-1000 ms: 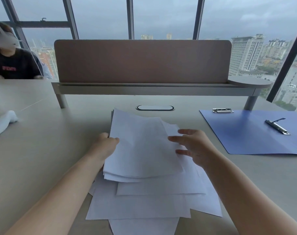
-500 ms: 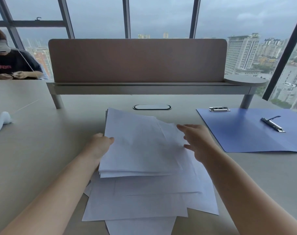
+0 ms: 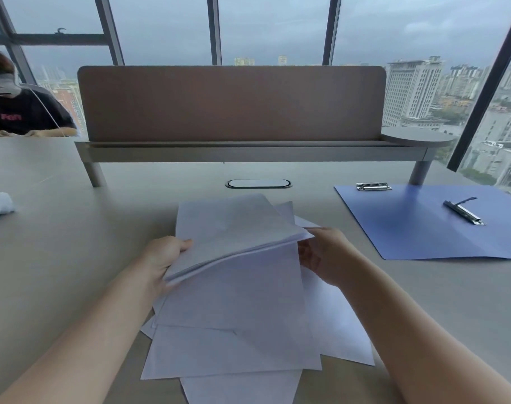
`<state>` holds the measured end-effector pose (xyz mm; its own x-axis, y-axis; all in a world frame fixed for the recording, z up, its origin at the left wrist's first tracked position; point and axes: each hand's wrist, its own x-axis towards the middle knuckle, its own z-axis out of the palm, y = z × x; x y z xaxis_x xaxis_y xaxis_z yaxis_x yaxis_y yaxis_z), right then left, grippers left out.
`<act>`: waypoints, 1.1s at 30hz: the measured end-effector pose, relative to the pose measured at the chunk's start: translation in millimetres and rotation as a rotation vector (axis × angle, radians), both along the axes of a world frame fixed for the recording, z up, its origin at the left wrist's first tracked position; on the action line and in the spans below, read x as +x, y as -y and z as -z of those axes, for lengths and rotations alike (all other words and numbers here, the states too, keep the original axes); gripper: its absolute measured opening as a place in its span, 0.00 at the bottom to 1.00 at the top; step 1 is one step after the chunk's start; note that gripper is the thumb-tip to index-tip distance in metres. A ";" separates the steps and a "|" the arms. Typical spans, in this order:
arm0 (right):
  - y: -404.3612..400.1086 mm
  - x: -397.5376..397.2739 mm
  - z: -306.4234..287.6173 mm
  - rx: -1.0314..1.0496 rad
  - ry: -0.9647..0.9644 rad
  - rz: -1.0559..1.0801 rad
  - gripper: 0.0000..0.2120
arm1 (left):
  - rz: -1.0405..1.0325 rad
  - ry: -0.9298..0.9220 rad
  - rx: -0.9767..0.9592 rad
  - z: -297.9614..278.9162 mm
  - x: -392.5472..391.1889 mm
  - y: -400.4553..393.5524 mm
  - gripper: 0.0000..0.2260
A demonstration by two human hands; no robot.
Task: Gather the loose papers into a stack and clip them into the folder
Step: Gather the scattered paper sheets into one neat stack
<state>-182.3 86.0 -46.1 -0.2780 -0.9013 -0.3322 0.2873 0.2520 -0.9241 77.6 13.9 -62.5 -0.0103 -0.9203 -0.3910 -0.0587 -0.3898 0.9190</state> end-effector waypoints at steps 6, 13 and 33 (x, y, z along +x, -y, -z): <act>-14.8 9.9 -10.2 -0.172 -0.397 -0.260 0.09 | 0.032 -0.076 -0.140 -11.9 -1.0 -3.2 0.15; -13.7 4.5 -14.5 -0.193 -0.081 -0.156 0.17 | 0.045 -0.232 -0.308 -21.5 -12.4 -19.3 0.11; -19.5 32.0 -21.6 -0.569 -0.048 -0.059 0.06 | -0.002 -0.377 -0.962 -60.9 -9.0 -42.1 0.25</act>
